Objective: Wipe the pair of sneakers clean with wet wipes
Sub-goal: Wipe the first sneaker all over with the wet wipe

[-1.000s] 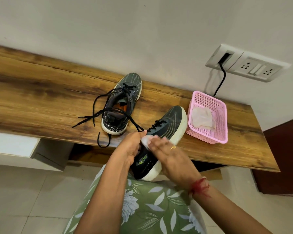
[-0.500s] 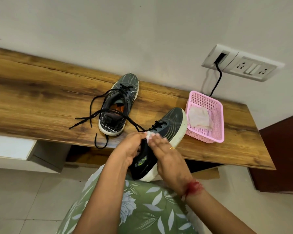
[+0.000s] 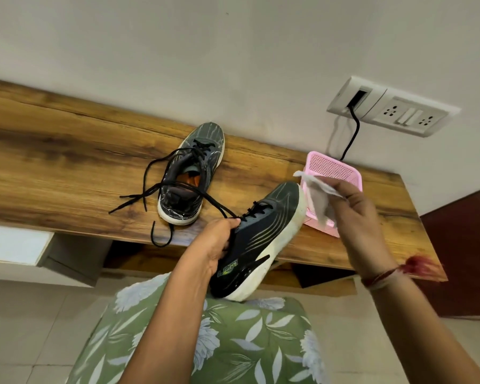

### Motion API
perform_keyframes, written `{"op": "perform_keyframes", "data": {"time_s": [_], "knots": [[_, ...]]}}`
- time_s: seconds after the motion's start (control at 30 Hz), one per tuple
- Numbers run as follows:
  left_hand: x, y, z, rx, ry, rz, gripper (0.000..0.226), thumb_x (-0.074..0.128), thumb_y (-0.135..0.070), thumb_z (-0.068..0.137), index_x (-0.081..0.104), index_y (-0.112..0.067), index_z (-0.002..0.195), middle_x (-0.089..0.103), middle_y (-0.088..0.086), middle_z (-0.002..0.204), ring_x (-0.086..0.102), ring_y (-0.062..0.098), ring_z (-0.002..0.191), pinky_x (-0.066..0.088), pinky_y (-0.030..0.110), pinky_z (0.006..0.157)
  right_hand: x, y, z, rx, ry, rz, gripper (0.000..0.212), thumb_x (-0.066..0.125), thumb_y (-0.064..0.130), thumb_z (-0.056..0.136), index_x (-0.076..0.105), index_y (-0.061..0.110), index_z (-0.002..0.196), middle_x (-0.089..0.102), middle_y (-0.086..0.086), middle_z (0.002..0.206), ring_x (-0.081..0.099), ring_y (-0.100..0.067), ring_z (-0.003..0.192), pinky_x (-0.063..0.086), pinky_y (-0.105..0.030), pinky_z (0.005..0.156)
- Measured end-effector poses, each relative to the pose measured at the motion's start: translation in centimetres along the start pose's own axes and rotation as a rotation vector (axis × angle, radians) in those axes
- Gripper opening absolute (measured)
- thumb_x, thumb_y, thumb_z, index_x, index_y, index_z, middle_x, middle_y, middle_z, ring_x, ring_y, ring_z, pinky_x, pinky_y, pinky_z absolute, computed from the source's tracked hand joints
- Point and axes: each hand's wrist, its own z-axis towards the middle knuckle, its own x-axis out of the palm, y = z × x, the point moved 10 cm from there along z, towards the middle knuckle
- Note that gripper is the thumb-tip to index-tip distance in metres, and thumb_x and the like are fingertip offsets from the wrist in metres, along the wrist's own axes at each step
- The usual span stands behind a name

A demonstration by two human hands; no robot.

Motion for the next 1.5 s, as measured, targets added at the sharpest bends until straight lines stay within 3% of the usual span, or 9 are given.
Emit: {"op": "perform_keyframes", "data": {"time_s": [0.13,0.2,0.37,0.47,0.6,0.83,1.17,1.33,1.5], "knots": [[-0.1,0.1,0.1,-0.005,0.009,0.001,0.033,0.046,-0.029,0.098,0.061,-0.006,0.116,0.069,0.017,0.110,0.063,0.031,0.103,0.048,0.031,0.078,-0.5,0.1,0.8,-0.192,-0.111,-0.271,0.039,0.042,-0.005,0.090,0.066,0.018,0.110,0.063,0.009,0.105,0.055,-0.008,0.099,0.046,-0.017,0.084],[-0.1,0.1,0.0,-0.003,0.016,-0.004,0.032,0.046,-0.029,0.098,0.061,-0.007,0.115,0.069,0.016,0.107,0.063,0.030,0.098,0.048,0.032,0.078,2.7,-0.9,-0.5,-0.300,0.035,-0.471,0.038,0.046,-0.004,0.088,0.063,0.014,0.117,0.060,0.001,0.117,0.051,-0.006,0.107,0.041,-0.014,0.092],[-0.2,0.0,-0.3,0.003,0.008,-0.011,0.030,0.047,-0.029,0.097,0.063,-0.007,0.109,0.069,0.012,0.092,0.062,0.023,0.079,0.048,0.030,0.070,9.6,-5.0,-4.9,-0.634,0.361,-1.010,0.061,0.073,-0.003,0.069,0.055,0.005,0.127,0.056,-0.014,0.129,0.053,-0.030,0.119,0.039,-0.046,0.102],[0.0,-0.2,-0.4,0.024,0.016,0.023,0.029,0.048,-0.028,0.097,0.063,-0.006,0.108,0.070,0.014,0.093,0.064,0.024,0.080,0.049,0.029,0.068,8.3,-5.6,-4.5,-0.625,0.328,-0.991,0.064,0.075,0.000,0.068,0.053,0.006,0.127,0.054,-0.012,0.130,0.047,-0.031,0.124,0.030,-0.048,0.107],[0.2,-0.7,-0.9,0.059,0.024,0.042,0.023,0.047,-0.025,0.098,0.063,-0.008,0.103,0.070,0.012,0.091,0.064,0.022,0.077,0.049,0.028,0.063,6.1,-6.4,-2.8,-0.525,0.302,-0.973,0.069,0.086,0.013,0.059,0.054,0.011,0.120,0.052,-0.013,0.132,0.047,-0.034,0.125,0.042,-0.053,0.099],[-0.1,-0.6,-1.1,0.034,0.011,0.010,0.026,0.048,-0.025,0.097,0.064,-0.006,0.103,0.069,0.010,0.083,0.063,0.021,0.069,0.047,0.026,0.060,7.9,-5.4,-5.7,-0.735,0.418,-0.982,0.061,0.079,-0.003,0.065,0.055,0.007,0.120,0.059,-0.012,0.125,0.056,-0.024,0.116,0.039,-0.041,0.103],[-0.3,-0.9,-1.7,0.053,-0.023,-0.030,0.024,0.048,-0.024,0.097,0.064,-0.008,0.090,0.067,0.006,0.065,0.062,0.018,0.056,0.046,0.024,0.054,7.6,-5.4,-6.5,-0.765,0.368,-1.010,0.067,0.077,-0.013,0.057,0.058,0.002,0.120,0.059,-0.015,0.125,0.056,-0.028,0.116,0.033,-0.048,0.102],[0.2,-1.3,-2.1,0.092,-0.017,0.028,0.024,0.047,-0.023,0.098,0.064,-0.006,0.102,0.069,0.009,0.082,0.063,0.019,0.069,0.046,0.024,0.056,4.6,-6.3,-2.6,-0.581,0.269,-0.993,0.063,0.079,-0.001,0.065,0.057,0.002,0.123,0.057,-0.018,0.127,0.051,-0.034,0.120,0.046,-0.056,0.094],[0.0,-1.7,-2.0,0.140,-0.041,0.049,0.025,0.049,-0.021,0.096,0.058,-0.009,0.116,0.066,0.014,0.102,0.062,0.021,0.083,0.044,0.027,0.061,6.4,-5.2,-5.1,-0.566,0.181,-0.884,0.057,0.073,-0.010,0.065,0.060,0.001,0.119,0.060,-0.018,0.123,0.050,-0.029,0.120,0.031,-0.056,0.100]]}}
